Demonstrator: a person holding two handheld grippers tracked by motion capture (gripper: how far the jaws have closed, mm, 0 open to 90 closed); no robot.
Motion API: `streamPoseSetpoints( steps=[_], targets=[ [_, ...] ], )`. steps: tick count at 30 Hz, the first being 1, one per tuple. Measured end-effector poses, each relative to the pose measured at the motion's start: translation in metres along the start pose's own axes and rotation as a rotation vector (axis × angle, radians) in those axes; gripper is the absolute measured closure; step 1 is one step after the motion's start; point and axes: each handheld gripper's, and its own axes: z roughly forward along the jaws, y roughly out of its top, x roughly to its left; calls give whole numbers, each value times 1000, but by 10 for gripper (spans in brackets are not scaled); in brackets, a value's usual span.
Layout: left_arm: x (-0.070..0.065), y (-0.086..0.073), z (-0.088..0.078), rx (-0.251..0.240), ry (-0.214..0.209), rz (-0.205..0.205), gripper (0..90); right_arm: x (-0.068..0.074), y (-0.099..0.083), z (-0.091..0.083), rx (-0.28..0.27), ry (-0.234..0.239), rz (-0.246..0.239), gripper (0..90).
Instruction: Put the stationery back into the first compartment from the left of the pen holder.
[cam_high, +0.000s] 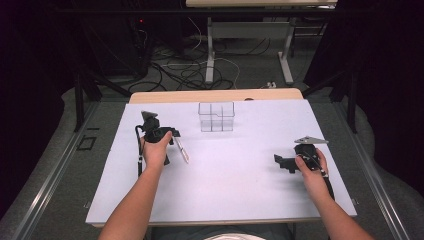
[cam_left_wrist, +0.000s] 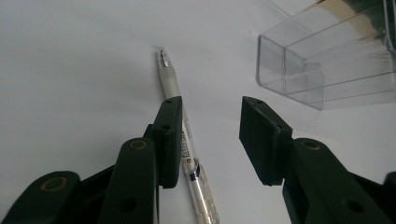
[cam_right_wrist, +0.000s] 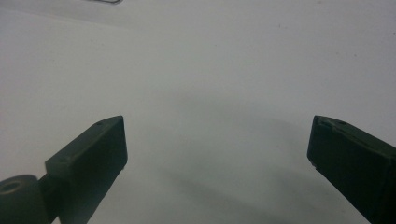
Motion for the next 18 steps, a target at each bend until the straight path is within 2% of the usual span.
streamPoseSetpoints(
  steps=[1,3,4,6,8,11,18],
  targets=[
    [0,0,1,-3,-1,-18,605,0,0,0,-2,-1,-2,47],
    [0,1,4,8,5,-24,606,0,0,0,-3,-1,-4,47],
    [2,1,4,31,11,-16,613,1,0,-1,2,-2,4,47],
    [1,1,8,19,21,-39,631,1,-1,-1,2,-1,11,49],
    [2,2,11,28,25,-48,634,1,0,-2,-2,-2,7,50],
    [3,2,14,46,26,-53,643,2,0,-2,-3,0,10,50],
    [4,2,21,49,44,-72,667,2,-2,-2,4,0,-1,56]
  ],
)
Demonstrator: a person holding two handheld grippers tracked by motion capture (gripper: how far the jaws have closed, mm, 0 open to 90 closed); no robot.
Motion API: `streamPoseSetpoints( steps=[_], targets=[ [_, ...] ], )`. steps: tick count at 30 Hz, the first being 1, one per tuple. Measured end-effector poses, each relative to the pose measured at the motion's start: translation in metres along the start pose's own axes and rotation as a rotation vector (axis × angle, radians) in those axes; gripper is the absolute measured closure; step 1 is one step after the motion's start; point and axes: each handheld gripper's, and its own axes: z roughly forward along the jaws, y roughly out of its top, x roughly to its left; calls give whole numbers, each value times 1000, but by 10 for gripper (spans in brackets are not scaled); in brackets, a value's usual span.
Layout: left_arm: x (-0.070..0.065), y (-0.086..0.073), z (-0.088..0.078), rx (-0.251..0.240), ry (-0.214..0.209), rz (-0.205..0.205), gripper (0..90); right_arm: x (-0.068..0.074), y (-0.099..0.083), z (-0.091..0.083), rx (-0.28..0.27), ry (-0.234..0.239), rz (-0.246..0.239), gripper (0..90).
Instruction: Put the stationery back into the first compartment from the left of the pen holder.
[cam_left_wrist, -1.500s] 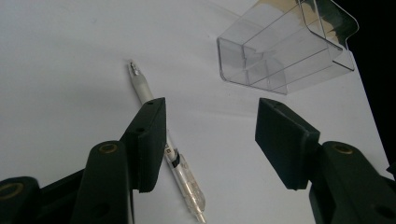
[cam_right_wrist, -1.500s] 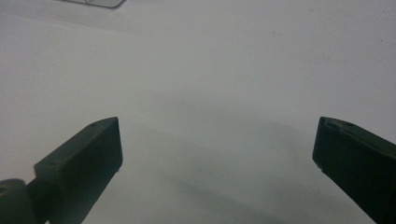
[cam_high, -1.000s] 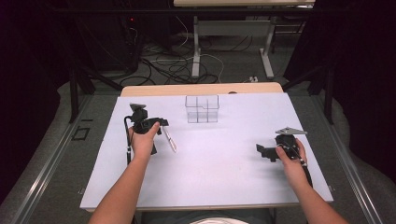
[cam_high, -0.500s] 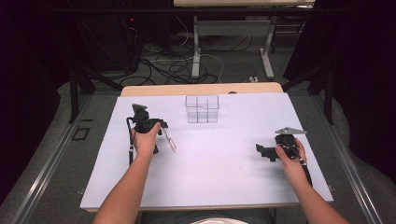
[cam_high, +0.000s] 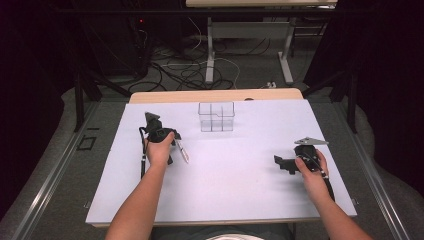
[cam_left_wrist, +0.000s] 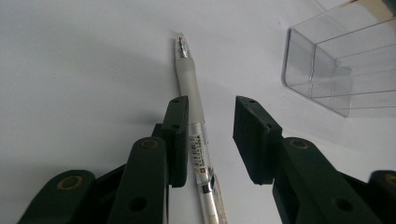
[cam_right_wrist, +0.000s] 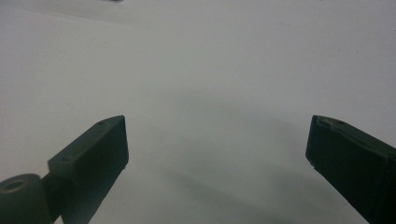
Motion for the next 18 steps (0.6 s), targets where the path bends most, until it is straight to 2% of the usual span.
streamPoseSetpoints(
  steps=[10,12,18],
  targets=[
    [5,3,7,18,17,-40,685,0,-1,2,7,2,3,62],
    [7,3,8,20,-3,-55,685,1,-1,2,9,4,0,62],
    [6,3,12,33,-10,-64,700,1,-1,2,11,7,2,65]
  ],
)
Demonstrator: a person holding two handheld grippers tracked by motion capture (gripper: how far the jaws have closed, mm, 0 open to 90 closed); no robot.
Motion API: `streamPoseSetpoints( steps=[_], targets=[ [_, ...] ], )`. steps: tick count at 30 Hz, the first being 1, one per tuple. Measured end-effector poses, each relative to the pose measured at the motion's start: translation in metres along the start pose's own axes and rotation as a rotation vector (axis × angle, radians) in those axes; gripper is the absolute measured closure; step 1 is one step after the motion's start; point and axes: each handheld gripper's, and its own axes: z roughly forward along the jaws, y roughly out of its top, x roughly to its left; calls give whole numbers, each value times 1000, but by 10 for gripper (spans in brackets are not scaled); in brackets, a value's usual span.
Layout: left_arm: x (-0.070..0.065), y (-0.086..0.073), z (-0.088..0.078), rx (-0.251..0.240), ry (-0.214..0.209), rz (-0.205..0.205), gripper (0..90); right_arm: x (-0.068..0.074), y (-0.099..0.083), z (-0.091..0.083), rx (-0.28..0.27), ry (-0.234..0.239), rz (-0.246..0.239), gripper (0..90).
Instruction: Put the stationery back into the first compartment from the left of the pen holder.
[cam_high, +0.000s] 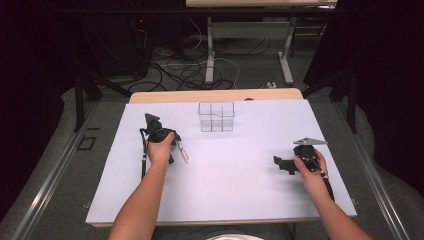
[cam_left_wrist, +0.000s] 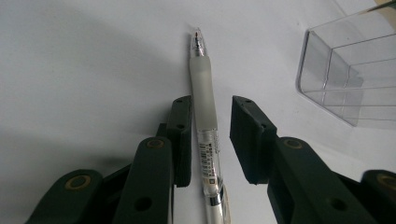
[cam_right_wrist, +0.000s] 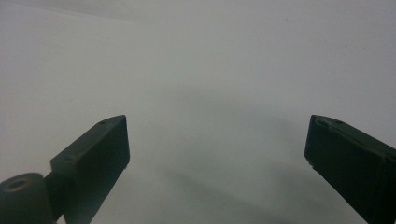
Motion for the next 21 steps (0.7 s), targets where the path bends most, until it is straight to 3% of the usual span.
streamPoseSetpoints(
  steps=[10,21],
  targets=[
    [-1,-1,2,-1,29,8,761,0,0,0,5,6,-1,68],
    [1,-1,2,-4,15,-5,788,1,-1,2,14,13,-8,70]
  ],
)
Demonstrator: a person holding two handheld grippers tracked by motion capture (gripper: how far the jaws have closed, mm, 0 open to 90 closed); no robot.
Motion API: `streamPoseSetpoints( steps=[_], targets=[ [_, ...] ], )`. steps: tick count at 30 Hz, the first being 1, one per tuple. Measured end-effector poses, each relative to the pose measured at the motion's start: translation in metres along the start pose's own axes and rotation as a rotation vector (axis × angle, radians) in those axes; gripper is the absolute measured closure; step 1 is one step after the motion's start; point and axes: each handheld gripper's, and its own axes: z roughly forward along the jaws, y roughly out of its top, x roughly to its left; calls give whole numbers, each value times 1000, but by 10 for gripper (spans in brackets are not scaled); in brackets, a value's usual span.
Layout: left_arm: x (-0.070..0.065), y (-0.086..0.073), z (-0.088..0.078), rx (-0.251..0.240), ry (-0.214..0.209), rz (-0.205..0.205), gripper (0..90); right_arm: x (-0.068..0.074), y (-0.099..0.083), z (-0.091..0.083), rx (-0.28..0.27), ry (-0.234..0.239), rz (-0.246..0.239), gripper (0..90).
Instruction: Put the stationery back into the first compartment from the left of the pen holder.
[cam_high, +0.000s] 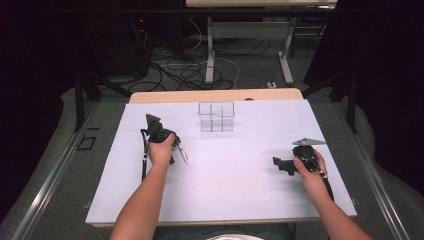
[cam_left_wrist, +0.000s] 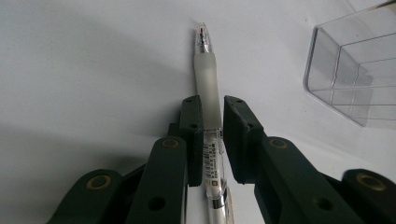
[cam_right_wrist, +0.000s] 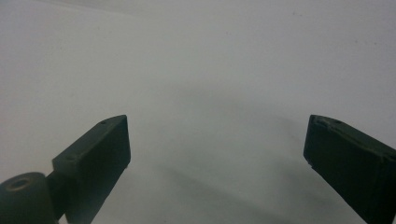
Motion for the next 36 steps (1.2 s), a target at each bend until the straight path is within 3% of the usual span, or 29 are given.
streamPoseSetpoints(
  steps=[27,32,36],
  targets=[
    [-4,0,-15,-23,-46,43,798,1,0,1,10,5,5,71],
    [-7,0,-18,-30,-61,74,798,1,0,1,10,-1,8,71],
    [-14,-1,-21,-51,-101,136,797,1,0,1,9,-2,8,71]
  ],
)
